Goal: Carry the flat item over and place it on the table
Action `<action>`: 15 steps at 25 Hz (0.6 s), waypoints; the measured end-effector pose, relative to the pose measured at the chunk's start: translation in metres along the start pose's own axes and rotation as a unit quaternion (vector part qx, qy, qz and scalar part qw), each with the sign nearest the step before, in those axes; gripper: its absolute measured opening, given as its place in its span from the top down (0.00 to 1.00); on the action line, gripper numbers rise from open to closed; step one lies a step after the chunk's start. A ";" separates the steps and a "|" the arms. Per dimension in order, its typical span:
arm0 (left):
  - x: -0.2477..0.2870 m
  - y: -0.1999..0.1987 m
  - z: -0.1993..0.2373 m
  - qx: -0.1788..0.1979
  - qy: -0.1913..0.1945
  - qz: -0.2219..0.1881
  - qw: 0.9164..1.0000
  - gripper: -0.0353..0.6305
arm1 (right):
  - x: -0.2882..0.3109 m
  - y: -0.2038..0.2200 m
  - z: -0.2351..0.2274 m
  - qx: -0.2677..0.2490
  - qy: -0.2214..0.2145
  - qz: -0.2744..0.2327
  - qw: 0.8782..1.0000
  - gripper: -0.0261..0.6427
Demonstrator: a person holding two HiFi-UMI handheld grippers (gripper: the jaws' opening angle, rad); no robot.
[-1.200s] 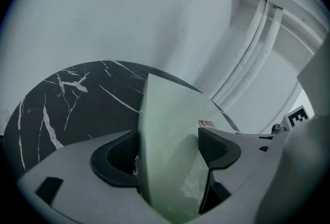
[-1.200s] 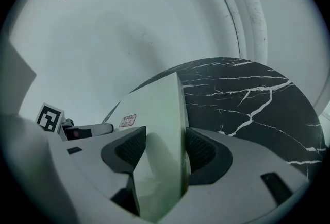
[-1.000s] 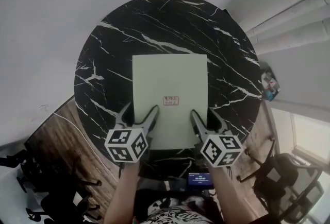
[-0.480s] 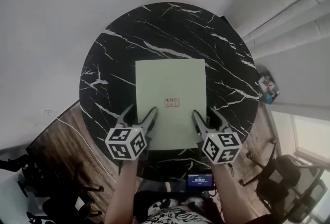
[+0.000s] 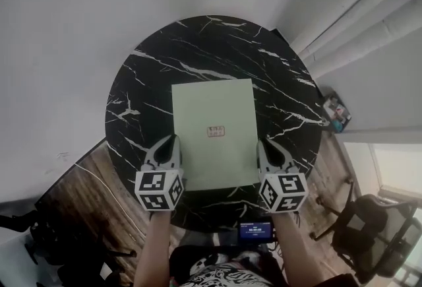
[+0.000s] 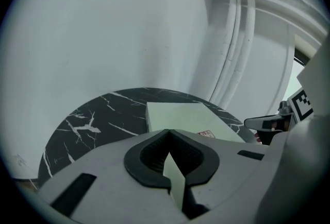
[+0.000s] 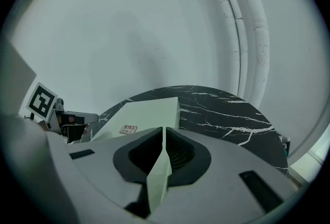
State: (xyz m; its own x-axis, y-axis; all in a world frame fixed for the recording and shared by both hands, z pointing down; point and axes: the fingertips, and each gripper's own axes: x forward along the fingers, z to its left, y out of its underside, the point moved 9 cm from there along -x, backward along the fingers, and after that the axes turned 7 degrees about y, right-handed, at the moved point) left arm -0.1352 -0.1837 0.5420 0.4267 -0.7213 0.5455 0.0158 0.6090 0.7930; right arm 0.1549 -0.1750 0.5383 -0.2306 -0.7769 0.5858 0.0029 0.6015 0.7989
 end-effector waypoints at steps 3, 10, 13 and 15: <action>-0.005 -0.010 -0.008 0.020 0.007 -0.009 1.000 0.93 | -0.012 -0.006 0.005 -0.002 -0.003 -0.011 1.000 0.92; -0.036 -0.027 -0.043 0.046 0.053 -0.043 0.997 0.93 | -0.050 -0.013 0.024 0.004 -0.008 -0.042 0.999 0.93; -0.049 -0.031 -0.052 0.040 0.064 -0.061 0.995 0.93 | -0.066 -0.011 0.036 0.000 -0.007 -0.052 0.999 0.93; -0.057 -0.034 -0.058 0.056 0.067 -0.066 0.994 0.93 | -0.077 -0.012 0.043 0.000 -0.006 -0.062 0.998 0.93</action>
State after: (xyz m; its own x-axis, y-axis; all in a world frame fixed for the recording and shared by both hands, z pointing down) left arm -0.1078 -0.1445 0.4685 0.5449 -0.7373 0.3994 -0.0178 0.4661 0.8846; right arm 0.1306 -0.1140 0.4777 -0.2405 -0.8435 0.4804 -0.0258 0.5003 0.8655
